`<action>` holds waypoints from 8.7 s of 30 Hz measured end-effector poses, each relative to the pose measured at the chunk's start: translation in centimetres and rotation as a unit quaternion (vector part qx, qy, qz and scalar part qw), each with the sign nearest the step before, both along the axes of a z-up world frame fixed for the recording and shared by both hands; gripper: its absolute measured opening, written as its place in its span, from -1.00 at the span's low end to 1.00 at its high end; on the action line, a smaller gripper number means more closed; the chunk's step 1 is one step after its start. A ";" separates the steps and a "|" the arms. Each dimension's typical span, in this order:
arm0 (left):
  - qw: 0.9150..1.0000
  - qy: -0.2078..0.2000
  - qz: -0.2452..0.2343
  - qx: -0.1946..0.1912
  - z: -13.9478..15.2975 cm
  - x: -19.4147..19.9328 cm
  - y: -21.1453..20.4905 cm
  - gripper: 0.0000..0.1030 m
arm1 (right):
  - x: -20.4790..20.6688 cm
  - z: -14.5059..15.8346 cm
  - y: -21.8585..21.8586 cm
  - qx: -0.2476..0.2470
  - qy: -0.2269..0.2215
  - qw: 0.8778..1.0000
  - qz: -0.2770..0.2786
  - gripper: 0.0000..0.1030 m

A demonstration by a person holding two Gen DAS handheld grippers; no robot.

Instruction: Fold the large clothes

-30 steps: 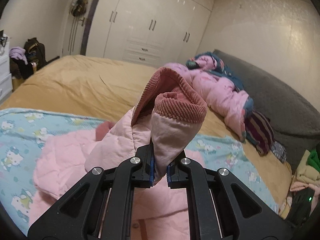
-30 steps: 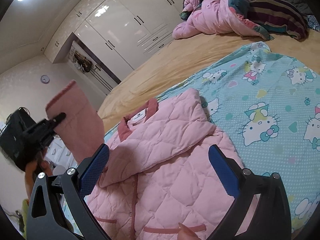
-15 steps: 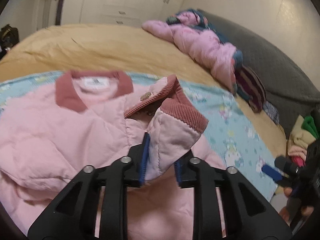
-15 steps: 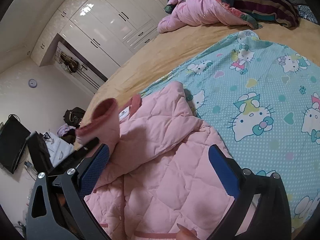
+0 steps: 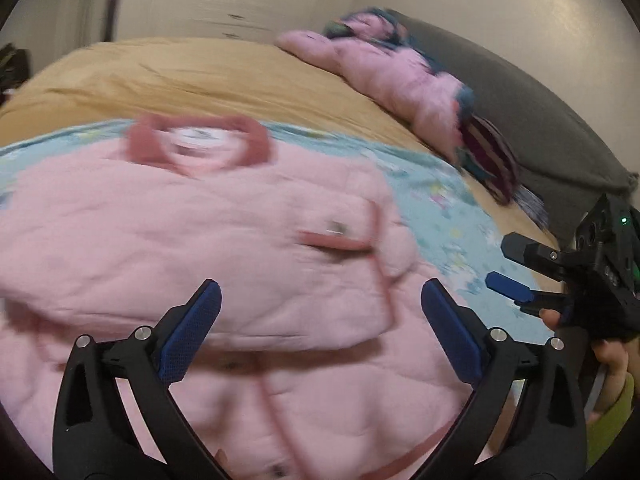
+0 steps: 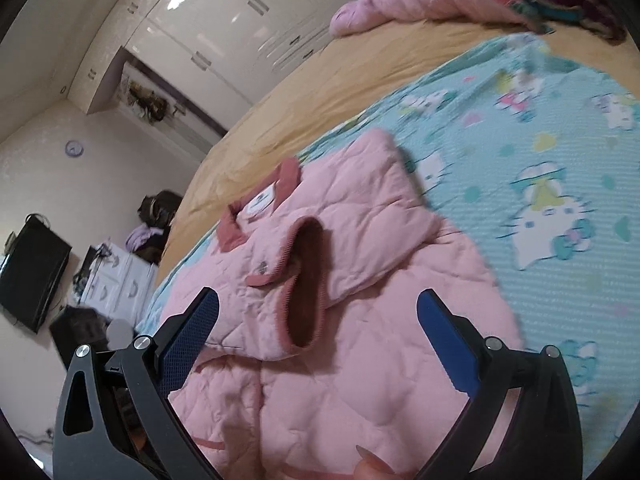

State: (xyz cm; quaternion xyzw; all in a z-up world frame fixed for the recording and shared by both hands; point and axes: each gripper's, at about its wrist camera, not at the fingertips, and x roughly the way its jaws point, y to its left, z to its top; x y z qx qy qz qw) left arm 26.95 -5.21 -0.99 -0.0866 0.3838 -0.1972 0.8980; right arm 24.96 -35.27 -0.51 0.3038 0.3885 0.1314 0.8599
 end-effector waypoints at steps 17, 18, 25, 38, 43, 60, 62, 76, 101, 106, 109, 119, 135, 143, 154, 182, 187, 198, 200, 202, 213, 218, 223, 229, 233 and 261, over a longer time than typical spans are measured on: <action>0.970 -0.017 0.240 0.009 5.6 -1.1 22.0 0.82 | 10.6 -3.4 7.2 -0.012 0.053 0.997 0.046 -0.12; 0.971 -0.019 0.240 0.007 5.8 -1.2 22.2 0.82 | 10.8 -3.8 7.7 -0.016 0.058 0.997 0.052 -0.32; 0.972 -0.027 0.231 0.020 6.2 -0.4 21.9 0.82 | 10.2 0.4 9.2 -0.066 -0.004 0.996 0.068 -0.85; 0.982 0.030 0.189 -0.003 3.4 7.0 17.2 0.82 | 11.2 7.9 8.3 -0.134 -0.103 0.981 0.091 -0.87; 0.984 0.057 0.168 -0.005 0.5 8.6 14.9 0.82 | 11.5 7.0 8.3 -0.152 -0.100 0.980 0.085 -0.87; 0.984 0.132 0.115 0.030 -6.9 9.9 12.2 -0.59 | 12.1 5.5 9.9 -0.186 -0.073 0.977 0.075 -0.81; 0.983 0.136 0.119 0.029 -7.3 10.0 12.3 -0.59 | 11.9 5.6 10.2 -0.198 -0.072 0.975 0.072 -0.68; 0.983 0.136 0.120 0.022 -7.6 10.2 12.5 -0.58 | 10.9 2.8 16.8 -0.239 -0.059 0.959 0.140 0.25; 0.986 0.119 0.119 0.011 -7.6 9.4 13.0 -0.59 | 10.9 -5.0 18.5 -0.256 0.009 0.958 0.132 0.81; 0.987 0.109 0.118 0.012 -6.7 8.6 12.8 -0.58 | 7.7 -3.4 16.8 -0.235 -0.009 0.963 0.131 0.91; 0.988 0.102 0.113 0.002 -5.8 7.7 12.7 -0.31 | 6.3 -2.5 15.4 -0.212 -0.017 0.970 0.120 0.92; 0.991 0.094 0.092 -0.017 -3.5 6.0 11.6 0.22 | 4.1 0.1 13.4 -0.185 -0.037 0.978 0.093 0.92; 0.993 0.071 0.091 -0.012 1.0 2.3 10.7 0.82 | 0.8 3.9 11.6 -0.166 -0.069 0.982 0.063 0.92; 0.995 0.044 0.084 -0.004 3.7 -0.6 10.2 0.82 | -0.9 6.1 12.0 -0.165 -0.094 0.980 0.065 0.92; 0.996 0.004 0.086 -0.005 7.4 -4.1 9.9 0.82 | -3.9 9.6 12.1 -0.163 -0.133 0.976 0.062 0.92; 0.996 -0.046 0.074 0.018 10.1 -11.3 7.8 0.82 | -10.8 12.3 11.7 -0.157 -0.174 0.970 0.065 0.92; 0.996 -0.045 0.078 0.022 9.6 -12.3 7.6 0.82 | -11.8 11.9 11.5 -0.158 -0.173 0.970 0.067 0.92; 0.995 -0.038 0.084 0.033 8.0 -14.5 7.4 0.82 | -14.0 10.4 11.4 -0.165 -0.163 0.969 0.081 0.92; 0.995 -0.037 0.088 0.034 7.7 -14.9 7.5 0.82 | -14.4 9.8 11.4 -0.170 -0.158 0.969 0.085 0.92; 0.995 -0.035 0.091 0.037 7.3 -15.1 7.6 0.82 | -14.6 9.3 11.3 -0.170 -0.153 0.970 0.087 0.92; 0.993 -0.017 0.114 0.027 3.8 -16.9 9.0 0.82 | -16.0 6.4 11.1 -0.178 -0.134 0.970 0.098 0.92; 0.993 0.001 0.114 0.029 2.3 -17.7 9.4 0.82 | -15.7 5.2 11.2 -0.178 -0.118 0.971 0.110 0.92; 0.991 0.012 0.126 0.043 1.1 -18.7 10.4 0.82 | -16.1 4.4 10.9 -0.189 -0.112 0.969 0.115 0.92; 0.988 0.030 0.147 0.043 -0.5 -19.8 12.2 0.82 | -16.6 3.5 9.8 -0.191 -0.104 0.970 0.107 0.92; 0.985 0.043 0.160 0.045 -1.5 -20.3 13.2 0.82 | -16.8 2.5 9.1 -0.194 -0.092 0.971 0.102 0.92; 0.965 0.150 0.207 0.061 -8.5 -21.2 20.5 0.82 | -19.4 -3.9 2.4 -0.241 -0.010 0.968 0.064 0.92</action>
